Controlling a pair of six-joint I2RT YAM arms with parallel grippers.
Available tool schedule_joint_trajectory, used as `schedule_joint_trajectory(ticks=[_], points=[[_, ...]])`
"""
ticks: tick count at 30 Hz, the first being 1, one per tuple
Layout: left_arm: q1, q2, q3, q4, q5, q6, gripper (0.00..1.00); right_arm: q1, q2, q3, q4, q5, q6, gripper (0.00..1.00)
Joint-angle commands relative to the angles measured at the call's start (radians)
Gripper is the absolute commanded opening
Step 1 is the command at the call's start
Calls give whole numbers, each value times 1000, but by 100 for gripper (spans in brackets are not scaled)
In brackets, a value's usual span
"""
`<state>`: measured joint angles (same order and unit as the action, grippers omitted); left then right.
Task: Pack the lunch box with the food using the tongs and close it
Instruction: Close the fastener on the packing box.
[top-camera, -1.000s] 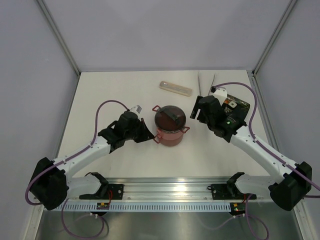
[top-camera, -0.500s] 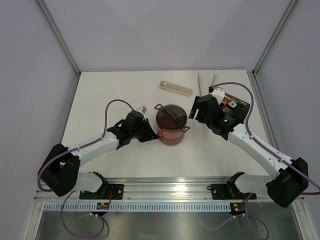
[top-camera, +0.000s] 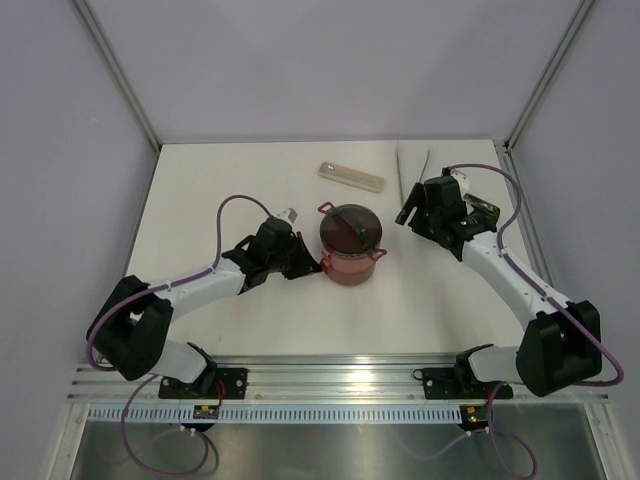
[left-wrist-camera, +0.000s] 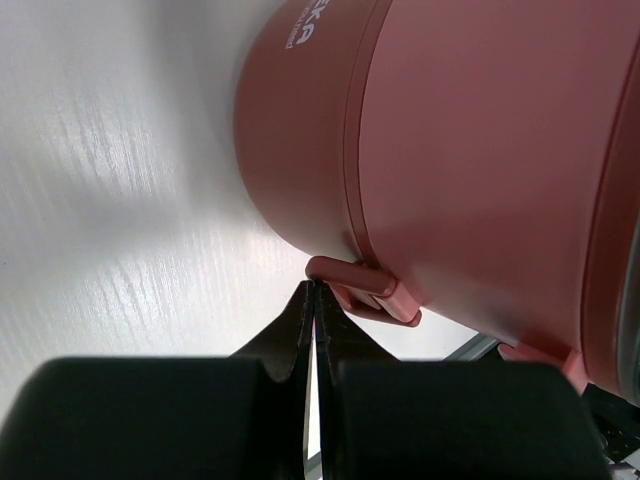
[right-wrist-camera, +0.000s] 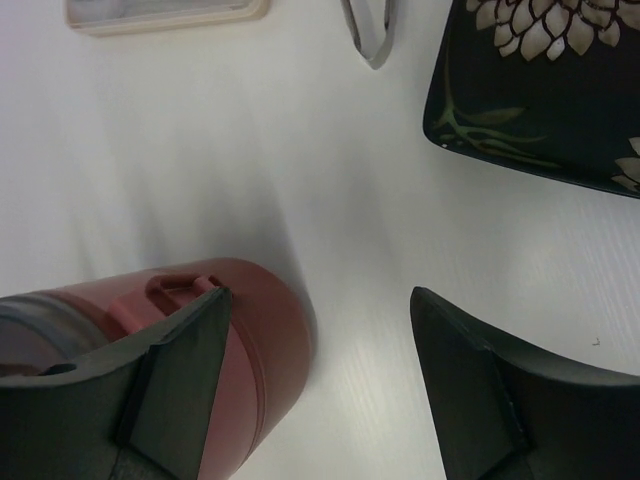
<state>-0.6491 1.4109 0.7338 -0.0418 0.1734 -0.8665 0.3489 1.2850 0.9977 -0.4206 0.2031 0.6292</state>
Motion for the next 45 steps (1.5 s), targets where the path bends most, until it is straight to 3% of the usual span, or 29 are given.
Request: schedule_joint_trajectory(ticks=[1,5,9,14,22,31,39,45], points=[[-4,28,52,46,-28,0,0,-45,100,61,23,-83,-22,79],[-4,43,71,45,-41,0,0,-62,207,101,40,-125,-45,70],[-1,62,87,45,-45,-2,0,-62,290,119,104,-241,-69,41],[2,86,108,45,-43,0,0,-62,356,130,167,-364,-91,24],[9,146,162,48,-19,-6,0,-45,352,26,302,-494,-10,17],[11,180,205,45,-24,1,0,-7,317,-11,307,-476,20,16],[19,77,184,-176,-136,17,0,-8,329,5,264,-395,33,17],[20,-49,113,-239,-164,12,0,-8,385,64,244,-370,-3,17]])
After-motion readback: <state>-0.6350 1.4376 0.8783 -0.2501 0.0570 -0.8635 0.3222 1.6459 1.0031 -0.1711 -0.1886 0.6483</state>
